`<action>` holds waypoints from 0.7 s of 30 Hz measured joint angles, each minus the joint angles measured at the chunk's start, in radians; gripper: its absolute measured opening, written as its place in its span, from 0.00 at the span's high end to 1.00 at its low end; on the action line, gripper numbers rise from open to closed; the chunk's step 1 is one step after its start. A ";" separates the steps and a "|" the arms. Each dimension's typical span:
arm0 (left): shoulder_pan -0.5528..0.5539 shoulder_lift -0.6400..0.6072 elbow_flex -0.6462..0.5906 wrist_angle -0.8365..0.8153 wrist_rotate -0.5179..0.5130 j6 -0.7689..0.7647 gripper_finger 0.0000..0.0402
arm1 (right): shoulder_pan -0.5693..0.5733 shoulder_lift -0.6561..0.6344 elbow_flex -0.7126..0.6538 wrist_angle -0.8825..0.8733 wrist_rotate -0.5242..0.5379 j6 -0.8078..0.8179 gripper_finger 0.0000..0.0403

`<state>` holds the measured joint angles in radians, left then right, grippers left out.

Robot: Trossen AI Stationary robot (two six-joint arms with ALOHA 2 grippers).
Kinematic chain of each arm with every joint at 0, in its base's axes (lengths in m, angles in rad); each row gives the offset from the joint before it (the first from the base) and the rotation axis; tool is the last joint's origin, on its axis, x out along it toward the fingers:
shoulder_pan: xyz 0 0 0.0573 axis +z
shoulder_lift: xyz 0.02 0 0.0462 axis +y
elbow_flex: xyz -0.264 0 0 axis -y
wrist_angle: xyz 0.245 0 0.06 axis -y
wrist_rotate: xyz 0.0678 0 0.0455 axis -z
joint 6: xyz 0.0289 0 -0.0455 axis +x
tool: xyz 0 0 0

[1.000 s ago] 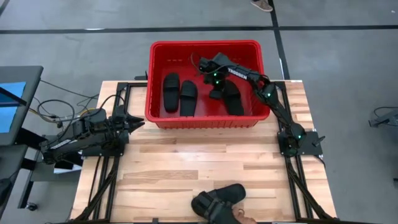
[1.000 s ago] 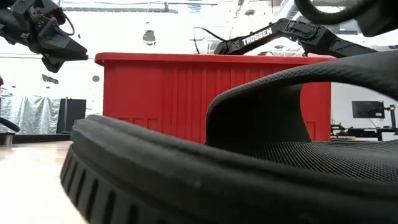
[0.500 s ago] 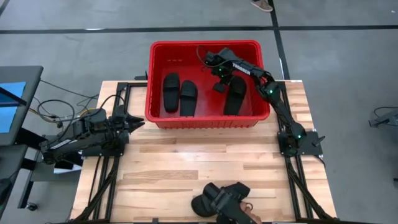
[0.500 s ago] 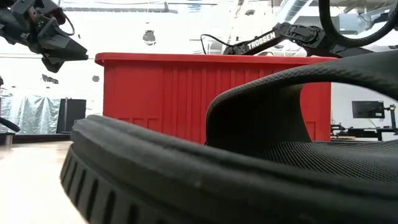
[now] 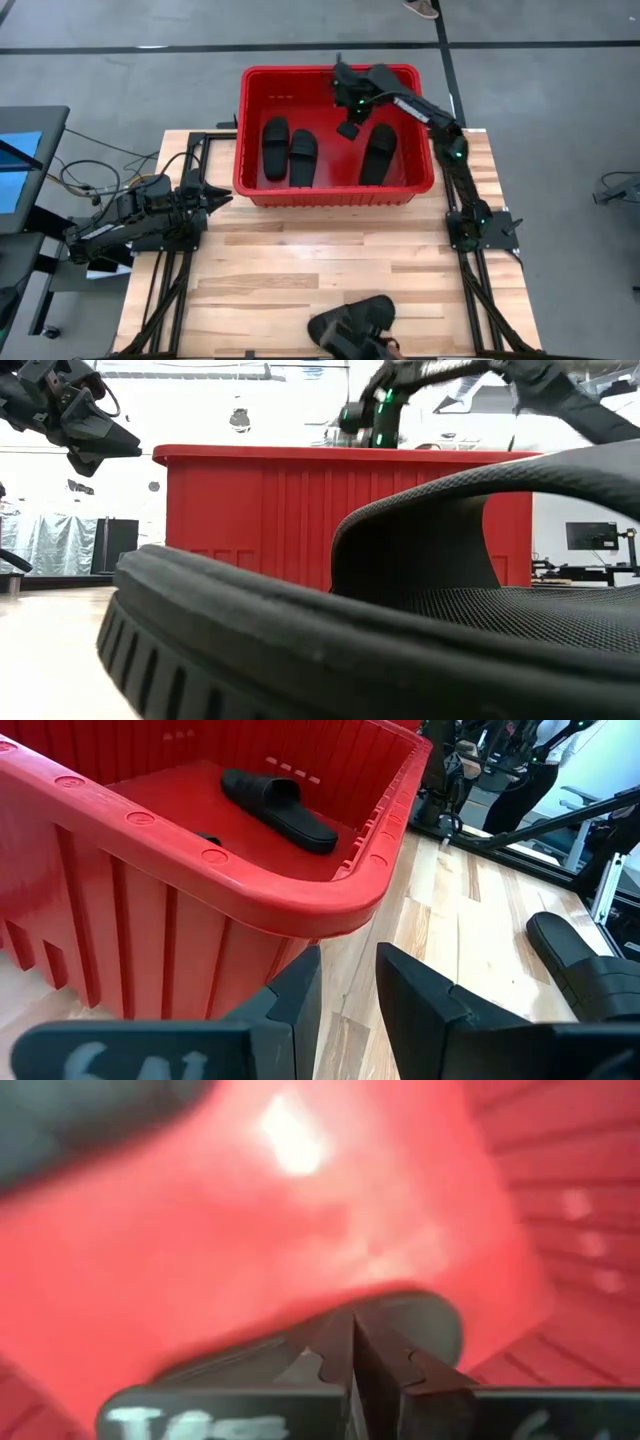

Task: Pick and place slides into bin
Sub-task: Put the black slipper into the red bin

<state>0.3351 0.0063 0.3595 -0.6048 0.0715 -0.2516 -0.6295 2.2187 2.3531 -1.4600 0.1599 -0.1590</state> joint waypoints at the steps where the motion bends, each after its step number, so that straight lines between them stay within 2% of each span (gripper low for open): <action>1: 0.000 0.000 0.000 0.000 0.000 0.000 0.78 | 0.008 -0.033 0.000 0.007 -0.007 -0.007 1.00; 11: 0.000 0.000 0.000 0.000 0.000 0.000 0.78 | 0.150 -0.317 0.001 0.001 -0.066 -0.147 1.00; 17: 0.000 0.000 0.000 0.000 0.000 0.000 0.78 | 0.260 -0.384 0.001 -0.094 -0.244 -0.149 1.00; 21: 0.000 0.000 0.000 0.000 0.000 0.000 0.78 | 0.342 -0.402 -0.023 -0.110 -0.317 -0.172 1.00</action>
<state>0.3348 0.0063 0.3595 -0.6044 0.0715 -0.2516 -0.2874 1.8171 2.3299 -1.5699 -0.1572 -0.3309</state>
